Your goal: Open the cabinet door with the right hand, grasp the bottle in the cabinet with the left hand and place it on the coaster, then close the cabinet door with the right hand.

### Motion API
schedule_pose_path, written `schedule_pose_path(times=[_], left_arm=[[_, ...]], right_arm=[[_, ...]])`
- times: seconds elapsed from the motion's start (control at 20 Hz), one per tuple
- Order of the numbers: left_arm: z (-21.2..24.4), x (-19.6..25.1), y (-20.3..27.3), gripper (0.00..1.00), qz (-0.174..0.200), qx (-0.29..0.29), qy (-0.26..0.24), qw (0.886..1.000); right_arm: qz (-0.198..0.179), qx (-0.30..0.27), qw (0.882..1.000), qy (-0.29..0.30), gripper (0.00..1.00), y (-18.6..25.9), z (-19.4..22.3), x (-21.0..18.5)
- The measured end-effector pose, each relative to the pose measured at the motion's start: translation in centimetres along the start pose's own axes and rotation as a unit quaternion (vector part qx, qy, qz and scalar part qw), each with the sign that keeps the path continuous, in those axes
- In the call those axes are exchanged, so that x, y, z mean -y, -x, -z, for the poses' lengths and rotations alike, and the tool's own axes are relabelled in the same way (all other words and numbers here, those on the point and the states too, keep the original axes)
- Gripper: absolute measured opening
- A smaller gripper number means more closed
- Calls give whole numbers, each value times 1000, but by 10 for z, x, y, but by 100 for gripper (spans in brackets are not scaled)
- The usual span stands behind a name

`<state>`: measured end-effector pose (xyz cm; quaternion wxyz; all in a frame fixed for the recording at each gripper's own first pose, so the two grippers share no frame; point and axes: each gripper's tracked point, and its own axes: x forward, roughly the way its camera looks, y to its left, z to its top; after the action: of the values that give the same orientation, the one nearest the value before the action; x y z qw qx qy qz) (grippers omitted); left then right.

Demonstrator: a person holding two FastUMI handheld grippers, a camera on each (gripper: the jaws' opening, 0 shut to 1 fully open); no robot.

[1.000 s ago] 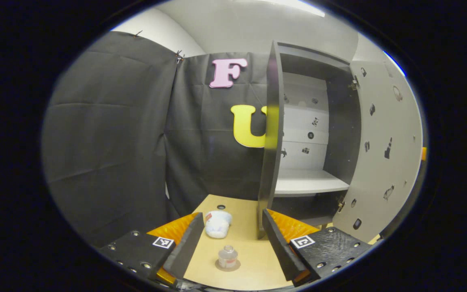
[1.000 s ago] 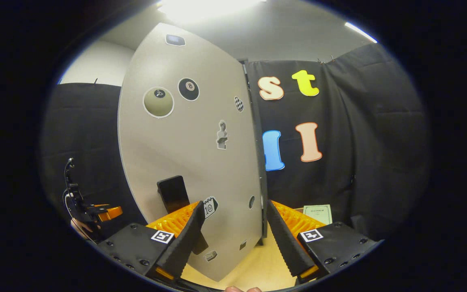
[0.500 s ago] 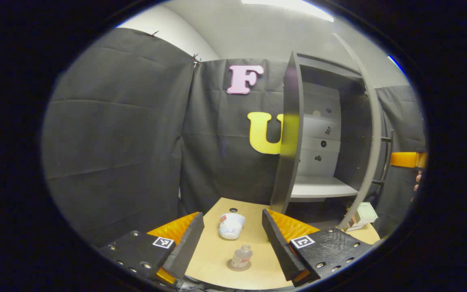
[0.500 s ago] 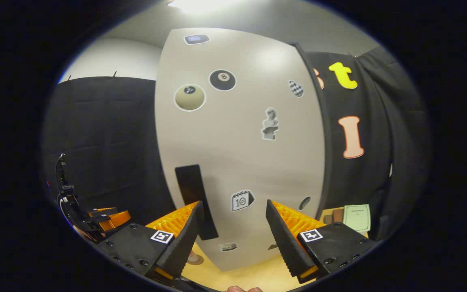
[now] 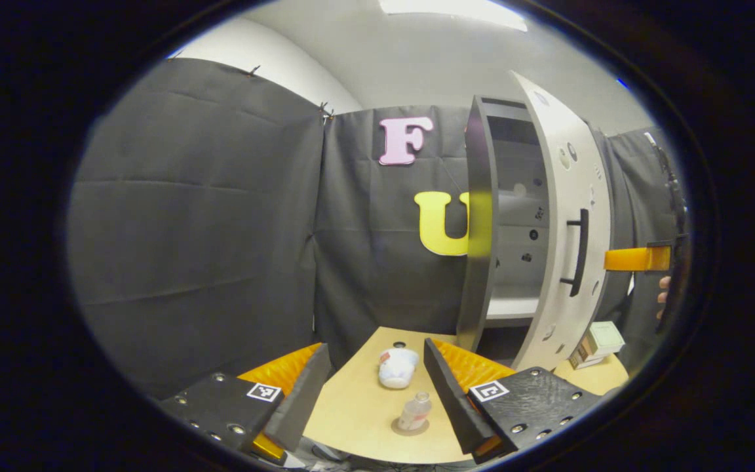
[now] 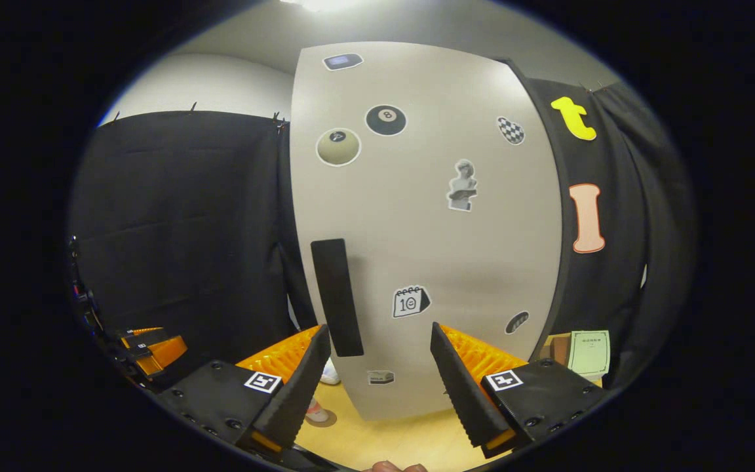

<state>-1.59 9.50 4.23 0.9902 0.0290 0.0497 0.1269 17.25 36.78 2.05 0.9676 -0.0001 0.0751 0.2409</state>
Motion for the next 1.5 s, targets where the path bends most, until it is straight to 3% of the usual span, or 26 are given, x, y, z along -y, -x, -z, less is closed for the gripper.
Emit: schedule_pose_path(times=[0.25,0.65,1.0,1.5], left_arm=[[-13,31,6,88,36,7,-22,999],[-19,105,-2,87,128,3,-27,991],[-14,133,7,87,154,-3,-28,988],[-11,131,7,88,150,2,-20,989]], right_arm=[[70,13,997,0,97,25,2,53],[196,13,980,18,98,57,20,129],[218,7,976,18,98,71,40,152],[257,21,966,2,98,83,45,180]])
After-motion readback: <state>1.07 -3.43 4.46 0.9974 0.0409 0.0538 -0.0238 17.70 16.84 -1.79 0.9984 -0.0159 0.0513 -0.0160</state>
